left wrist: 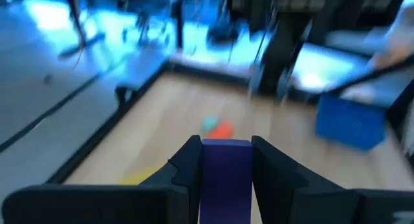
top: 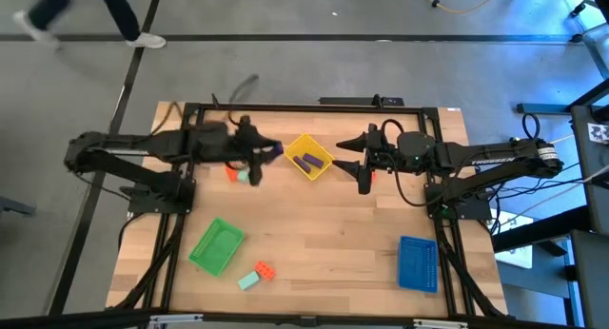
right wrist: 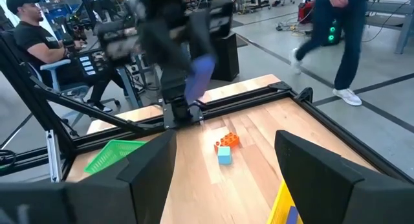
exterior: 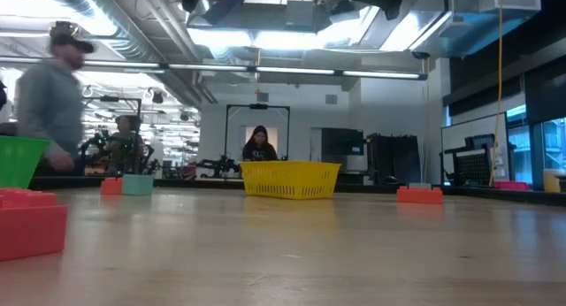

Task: Sort & place blocks by color
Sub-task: Put the violet block into the yellow bin

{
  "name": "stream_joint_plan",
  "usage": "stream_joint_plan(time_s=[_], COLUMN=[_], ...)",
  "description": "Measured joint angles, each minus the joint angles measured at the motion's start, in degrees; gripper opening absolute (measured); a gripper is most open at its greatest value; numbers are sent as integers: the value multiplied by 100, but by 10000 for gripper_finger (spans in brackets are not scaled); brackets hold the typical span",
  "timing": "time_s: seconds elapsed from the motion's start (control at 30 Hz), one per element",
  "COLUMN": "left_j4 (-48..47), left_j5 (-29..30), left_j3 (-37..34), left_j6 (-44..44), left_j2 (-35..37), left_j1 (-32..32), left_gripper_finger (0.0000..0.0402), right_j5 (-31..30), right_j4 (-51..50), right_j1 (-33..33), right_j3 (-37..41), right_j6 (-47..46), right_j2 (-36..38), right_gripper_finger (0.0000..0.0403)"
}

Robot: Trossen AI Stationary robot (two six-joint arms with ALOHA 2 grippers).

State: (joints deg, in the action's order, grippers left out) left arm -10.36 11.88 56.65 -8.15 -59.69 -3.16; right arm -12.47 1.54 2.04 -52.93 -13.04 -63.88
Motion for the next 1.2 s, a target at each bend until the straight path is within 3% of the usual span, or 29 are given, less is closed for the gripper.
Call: stream_joint_plan(time_s=[0.2,0.3,0.5,1.2], left_j4=[2302,3095,3493,3495], left_j5=[-1627,-2013,-1955,-1814], left_j3=[-966,-1271,-1485,-1489], left_j6=[-220,-439,-630,-652], left_j2=[255,217,162,152], left_j1=[-739,-820,-720,-688], left_gripper_finger=[91,91,91,91], right_j5=[35,48,50,55], right_j4=[151,240,293,291], right_j1=[4,4,4,4], right_j3=[0,0,0,0], right_j6=[186,190,175,445], right_j2=[0,0,0,0], right_gripper_finger=[265,265,265,265])
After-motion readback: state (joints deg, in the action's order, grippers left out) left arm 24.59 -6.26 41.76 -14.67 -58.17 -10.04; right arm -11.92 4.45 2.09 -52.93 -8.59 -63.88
